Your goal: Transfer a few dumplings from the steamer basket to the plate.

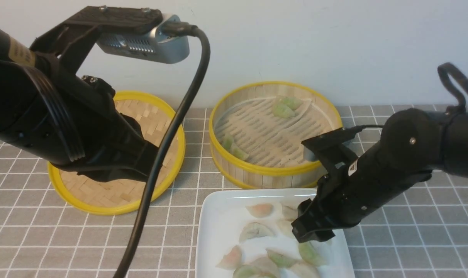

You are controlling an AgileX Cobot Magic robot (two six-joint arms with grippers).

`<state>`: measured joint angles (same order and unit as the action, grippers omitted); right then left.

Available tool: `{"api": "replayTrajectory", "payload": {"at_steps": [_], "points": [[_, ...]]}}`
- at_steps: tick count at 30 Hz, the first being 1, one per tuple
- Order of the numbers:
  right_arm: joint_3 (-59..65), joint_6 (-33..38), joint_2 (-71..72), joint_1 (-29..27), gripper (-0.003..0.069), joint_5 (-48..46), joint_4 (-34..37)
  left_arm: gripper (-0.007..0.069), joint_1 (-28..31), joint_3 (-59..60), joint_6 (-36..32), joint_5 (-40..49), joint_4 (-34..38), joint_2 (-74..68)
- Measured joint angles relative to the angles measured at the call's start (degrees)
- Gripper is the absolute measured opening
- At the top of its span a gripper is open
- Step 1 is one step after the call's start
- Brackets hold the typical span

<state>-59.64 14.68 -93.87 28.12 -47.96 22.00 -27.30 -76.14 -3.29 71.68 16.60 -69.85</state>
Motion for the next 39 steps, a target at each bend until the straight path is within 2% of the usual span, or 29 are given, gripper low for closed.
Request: {"api": "replayTrajectory", "payload": {"at_steps": [1,4,7,10,11,13,17,22,23,25,30,34,39], "points": [[-0.49,-0.57,0.8,-0.06,0.0317,-0.82,-0.64,-0.0005,0.0,0.0,-0.05,0.0,-0.01,0.0],[-3.13,-4.1,5.6,-0.1,0.0206,-4.54,-4.77,-0.0005,0.0,0.0,-0.27,0.0,-0.01,0.0],[-4.29,-8.45,15.38,-0.1,0.0061,-7.3,-9.72,-0.0005,0.0,0.0,-0.69,0.0,-0.01,0.0],[-3.54,-13.12,29.1,-0.1,0.0,-8.48,-14.36,-0.0005,0.0,0.0,-0.99,-0.46,0.01,0.0],[-3.27,-13.68,30.94,-0.1,-0.0002,-8.48,-14.91,-0.0005,0.0,0.0,-1.05,-0.46,0.01,0.0],[0.27,-17.06,44.69,-0.13,-0.0012,-6.92,-18.53,-0.0005,0.0,0.0,-1.25,-2.2,0.06,0.0],[8.14,-20.12,61.76,-0.13,-0.0013,-0.3,-22.0,-0.0005,0.0,0.0,-1.29,-4.91,0.29,0.0],[24.28,-29.22,88.7,-0.13,-0.0013,13.6,-28.76,-0.0005,0.0,0.0,-1.41,-8.08,1.52,0.0],[24.28,-29.22,89.48,-0.13,-0.0013,13.6,-28.76,-0.0005,0.0,0.0,-1.4,-8.2,1.59,0.0],[30.43,-36.3,94.7,-0.17,-0.0013,14.27,-33.44,-0.0005,0.06,0.0,-1.94,-9.86,1.5,-0.15],[35.01,-45.14,94.4,-0.12,-0.0013,13.16,-36.08,-0.0005,-0.06,0.75,-4.6,-11.34,2.36,0.19],[35.27,-46.47,94.34,-0.12,-0.0013,14.26,-36.87,-0.0005,-0.06,4.07,-7.0,-13.86,2.53,3.96],[35.27,-46.66,94.34,-0.12,-0.0013,14.38,-37.24,-0.0005,-0.06,14.51,-8.89,-24.57,2.73,15.31]]}}
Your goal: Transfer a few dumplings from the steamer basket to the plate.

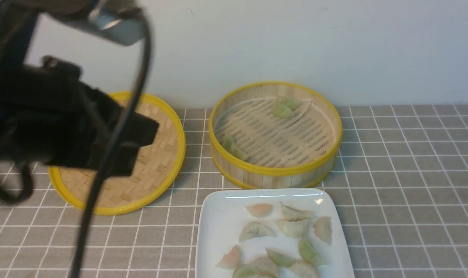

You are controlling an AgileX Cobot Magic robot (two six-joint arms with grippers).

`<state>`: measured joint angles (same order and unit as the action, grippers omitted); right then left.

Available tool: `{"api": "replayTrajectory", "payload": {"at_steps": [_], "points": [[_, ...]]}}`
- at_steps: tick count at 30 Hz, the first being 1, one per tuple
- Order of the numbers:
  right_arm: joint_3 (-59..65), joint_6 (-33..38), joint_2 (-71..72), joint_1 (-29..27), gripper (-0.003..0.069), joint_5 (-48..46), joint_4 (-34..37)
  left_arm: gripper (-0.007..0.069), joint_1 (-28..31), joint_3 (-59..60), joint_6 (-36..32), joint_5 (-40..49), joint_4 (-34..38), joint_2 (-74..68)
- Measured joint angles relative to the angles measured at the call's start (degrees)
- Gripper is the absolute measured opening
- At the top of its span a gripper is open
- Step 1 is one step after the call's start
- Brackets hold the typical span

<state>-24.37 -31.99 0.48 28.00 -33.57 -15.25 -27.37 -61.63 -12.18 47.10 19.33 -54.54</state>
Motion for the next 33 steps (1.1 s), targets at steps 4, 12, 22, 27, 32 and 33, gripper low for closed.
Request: {"api": "replayTrajectory", "payload": {"at_steps": [4,12,22,27,32,33], "points": [[0.0,-0.17,0.0,0.0,-0.0013,0.0,-0.06,-0.0005,0.0,11.51,-0.24,-12.84,0.48,9.94],[0.0,-0.17,0.0,0.0,-0.0013,0.0,-0.17,-0.0005,0.0,27.28,-0.36,-27.26,0.93,23.97],[0.0,-0.17,0.0,0.0,-0.0013,0.0,-0.17,-0.0005,0.0,29.71,-0.36,-27.27,1.0,26.65],[0.0,-0.17,0.0,0.0,-0.0013,0.0,-0.17,-0.0005,0.0,29.71,-0.36,-26.48,1.01,26.65],[0.04,-0.23,0.0,0.0,-0.0013,0.0,-0.19,-0.0005,0.11,30.25,-0.25,-26.58,-1.17,26.77],[0.04,-0.23,0.0,0.0,-0.0013,0.0,-0.19,-0.0005,0.56,31.04,0.35,-26.79,-2.84,27.23]]}}
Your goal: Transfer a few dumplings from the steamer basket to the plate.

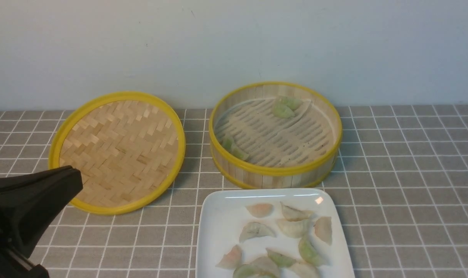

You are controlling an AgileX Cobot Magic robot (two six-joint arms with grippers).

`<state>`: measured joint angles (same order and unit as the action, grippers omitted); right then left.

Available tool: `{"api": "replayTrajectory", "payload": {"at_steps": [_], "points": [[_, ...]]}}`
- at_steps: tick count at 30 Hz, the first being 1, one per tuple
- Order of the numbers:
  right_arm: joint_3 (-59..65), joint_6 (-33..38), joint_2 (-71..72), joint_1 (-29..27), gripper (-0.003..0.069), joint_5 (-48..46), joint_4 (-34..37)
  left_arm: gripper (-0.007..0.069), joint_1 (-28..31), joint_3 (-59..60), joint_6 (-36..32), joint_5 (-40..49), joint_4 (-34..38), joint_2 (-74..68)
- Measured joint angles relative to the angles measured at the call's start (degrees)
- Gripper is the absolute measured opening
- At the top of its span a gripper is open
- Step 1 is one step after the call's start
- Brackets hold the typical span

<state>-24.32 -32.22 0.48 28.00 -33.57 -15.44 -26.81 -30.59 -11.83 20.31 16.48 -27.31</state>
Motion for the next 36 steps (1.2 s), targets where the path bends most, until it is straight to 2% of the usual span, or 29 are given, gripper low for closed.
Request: {"api": "replayTrajectory", "payload": {"at_steps": [6,8,12,15,20,28,36], "points": [[0.0,0.0,0.0,0.0,-0.0013,0.0,0.0,-0.0005,7.57,8.42,6.46,-2.83,-8.71,7.11],[0.0,0.0,0.0,0.0,-0.0013,0.0,0.0,-0.0005,12.68,13.67,8.63,-4.37,-11.18,11.9],[0.0,0.0,0.0,0.0,-0.0013,0.0,0.0,-0.0005,20.83,23.12,9.7,-4.81,-12.68,20.38],[0.0,0.0,0.0,0.0,-0.0013,0.0,0.0,-0.0005,23.99,29.8,9.83,-3.97,-12.8,26.3],[0.0,0.0,0.0,0.0,-0.0013,0.0,-0.05,-0.0005,25.03,32.2,9.83,0.39,-12.86,27.92],[0.0,0.0,0.0,0.0,-0.0013,0.0,-0.05,-0.0005,24.96,32.2,10.25,0.95,-12.12,27.92],[0.0,0.0,0.0,0.0,-0.0013,0.0,-0.05,-0.0005,21.19,32.2,10.25,0.95,-12.12,27.92]]}}
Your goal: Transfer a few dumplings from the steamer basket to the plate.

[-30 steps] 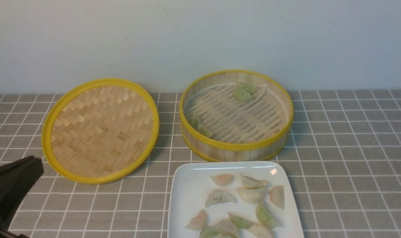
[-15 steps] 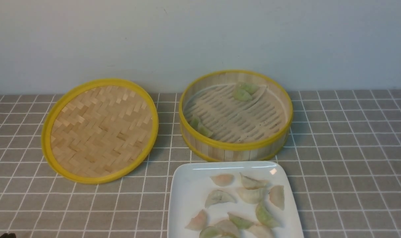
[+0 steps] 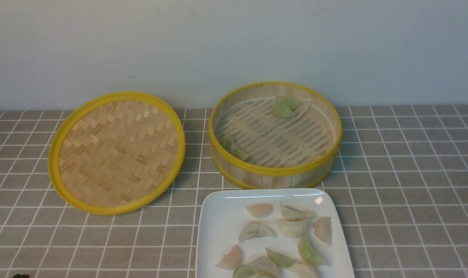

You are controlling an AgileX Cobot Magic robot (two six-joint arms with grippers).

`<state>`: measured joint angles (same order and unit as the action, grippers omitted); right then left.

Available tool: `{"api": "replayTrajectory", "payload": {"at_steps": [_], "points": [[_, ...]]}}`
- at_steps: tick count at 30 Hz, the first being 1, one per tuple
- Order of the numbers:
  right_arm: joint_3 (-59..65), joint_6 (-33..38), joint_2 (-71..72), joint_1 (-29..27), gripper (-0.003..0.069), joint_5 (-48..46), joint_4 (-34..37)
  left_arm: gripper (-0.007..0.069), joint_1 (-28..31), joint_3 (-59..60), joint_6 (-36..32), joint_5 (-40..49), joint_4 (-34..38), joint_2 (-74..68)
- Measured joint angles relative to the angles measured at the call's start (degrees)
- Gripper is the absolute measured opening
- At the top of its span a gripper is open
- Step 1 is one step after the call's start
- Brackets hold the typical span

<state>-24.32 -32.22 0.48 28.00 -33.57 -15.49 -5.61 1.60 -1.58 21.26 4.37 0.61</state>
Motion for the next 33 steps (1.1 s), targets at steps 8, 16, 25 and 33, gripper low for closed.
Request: {"api": "replayTrajectory", "payload": {"at_steps": [8,16,25,33], "points": [[0.0,0.0,0.0,0.0,-0.0013,0.0,0.0,-0.0005,-0.05,0.0,0.0,0.0,0.0,0.0],[0.0,0.0,0.0,0.0,-0.0013,0.0,0.0,-0.0005,-0.05,0.0,0.0,0.0,0.0,0.0],[0.0,1.74,0.0,0.0,-0.0013,0.33,0.48,-0.0005,-0.05,0.0,0.0,0.0,0.0,0.0],[2.21,19.5,0.0,0.0,-0.0013,9.19,12.97,-0.0005,-0.05,0.0,0.0,0.0,0.0,0.0]]}}
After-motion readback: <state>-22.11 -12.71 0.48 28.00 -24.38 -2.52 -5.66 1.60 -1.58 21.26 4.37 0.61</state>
